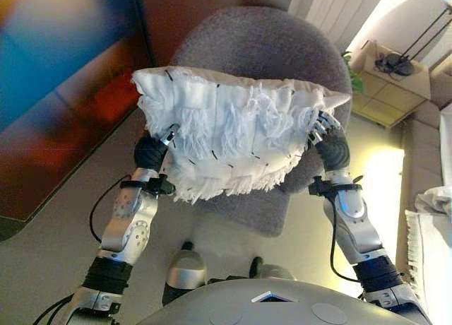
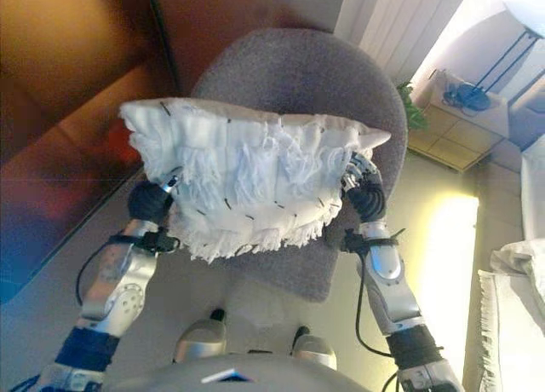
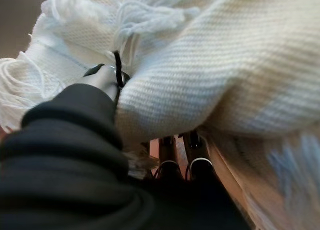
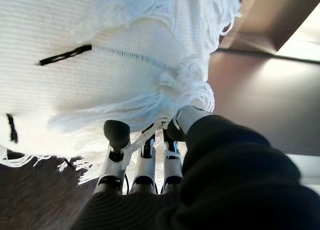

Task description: Pick up the cushion and take it to the sofa

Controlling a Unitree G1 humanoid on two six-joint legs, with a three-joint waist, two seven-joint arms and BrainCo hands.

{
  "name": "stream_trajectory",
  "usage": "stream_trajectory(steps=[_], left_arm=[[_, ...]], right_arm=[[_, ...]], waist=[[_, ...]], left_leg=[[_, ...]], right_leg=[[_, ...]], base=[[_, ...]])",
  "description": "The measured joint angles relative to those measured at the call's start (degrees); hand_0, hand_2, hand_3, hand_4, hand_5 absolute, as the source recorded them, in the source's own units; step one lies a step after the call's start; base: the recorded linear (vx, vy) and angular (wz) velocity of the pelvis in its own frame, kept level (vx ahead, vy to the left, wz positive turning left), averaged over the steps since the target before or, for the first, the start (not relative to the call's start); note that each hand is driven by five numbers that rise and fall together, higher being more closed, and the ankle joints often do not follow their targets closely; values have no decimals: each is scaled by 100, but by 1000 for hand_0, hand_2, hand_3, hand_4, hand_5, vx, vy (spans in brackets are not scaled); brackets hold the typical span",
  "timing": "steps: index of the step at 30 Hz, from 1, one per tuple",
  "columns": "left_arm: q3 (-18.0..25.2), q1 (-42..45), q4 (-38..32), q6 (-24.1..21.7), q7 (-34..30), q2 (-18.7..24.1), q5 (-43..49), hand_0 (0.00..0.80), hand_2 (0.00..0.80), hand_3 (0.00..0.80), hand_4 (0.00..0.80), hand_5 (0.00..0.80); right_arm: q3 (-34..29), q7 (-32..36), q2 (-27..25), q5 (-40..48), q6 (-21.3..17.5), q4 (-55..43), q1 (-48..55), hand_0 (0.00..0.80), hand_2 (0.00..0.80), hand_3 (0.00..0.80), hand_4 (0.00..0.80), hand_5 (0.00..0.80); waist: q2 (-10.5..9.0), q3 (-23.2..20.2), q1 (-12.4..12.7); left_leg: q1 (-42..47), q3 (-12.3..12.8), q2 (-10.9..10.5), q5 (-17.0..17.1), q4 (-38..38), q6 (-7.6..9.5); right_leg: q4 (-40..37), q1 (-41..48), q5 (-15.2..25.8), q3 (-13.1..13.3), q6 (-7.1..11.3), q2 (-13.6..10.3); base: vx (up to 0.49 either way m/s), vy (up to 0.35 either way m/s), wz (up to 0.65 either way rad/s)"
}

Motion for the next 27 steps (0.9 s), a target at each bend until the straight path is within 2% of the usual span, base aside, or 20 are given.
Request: stream_trajectory(steps=[6, 9, 12, 17, 22, 27], left_arm=[[-188, -369, 667, 262, 4, -196, 364, 800, 800, 800, 800, 800], [-252, -543, 1124, 286, 39, -246, 457, 800, 800, 800, 800, 800], [-258, -603, 1483, 286, 143, -332, 459, 800, 800, 800, 800, 800], [-299, -607, 1791, 411, 336, -585, 461, 800, 800, 800, 800, 800], [-358, -558, 2082, 610, 442, -699, 678, 800, 800, 800, 800, 800], [-352, -421, 2480, 861, 437, -685, 924, 800, 800, 800, 800, 800]], right_arm=[[70, -357, 92, 62, 293, 366, -110, 800, 800, 800, 800, 800], [169, -462, 285, 60, 476, 662, -225, 800, 800, 800, 800, 800], [286, -476, 370, 58, 618, 885, -229, 800, 800, 800, 800, 800], [319, -462, 465, 76, 737, 1370, -198, 800, 800, 800, 800, 800], [346, -363, 490, 145, 830, 1794, -168, 800, 800, 800, 800, 800], [400, -236, 733, 414, 867, 2223, 60, 800, 800, 800, 800, 800]], waist=[[117, -223, -125], [170, -257, -242], [238, -321, -345], [303, -401, -360], [220, -475, -335], [-24, -787, -299]], left_leg=[[175, 46, 11, 205, -257, -37], [466, 295, 41, 319, -525, -31], [707, 338, 46, 346, -688, -35], [1078, 521, 80, 354, -795, -58], [1344, 561, 170, 313, -799, -115], [1538, 572, 277, 244, -825, -155]], right_leg=[[-79, 50, 72, 21, -18, 5], [-174, 251, 73, 56, -12, 6], [-264, 435, 75, 76, -1, 8], [-320, 734, 72, 134, 5, 37], [-319, 1000, 51, 166, -16, 91], [-313, 1191, -64, 171, -25, 157]], base=[[158, -23, 3], [176, 1, 3], [269, -22, -10], [265, -52, -8], [292, -99, -4], [255, -85, -1]])
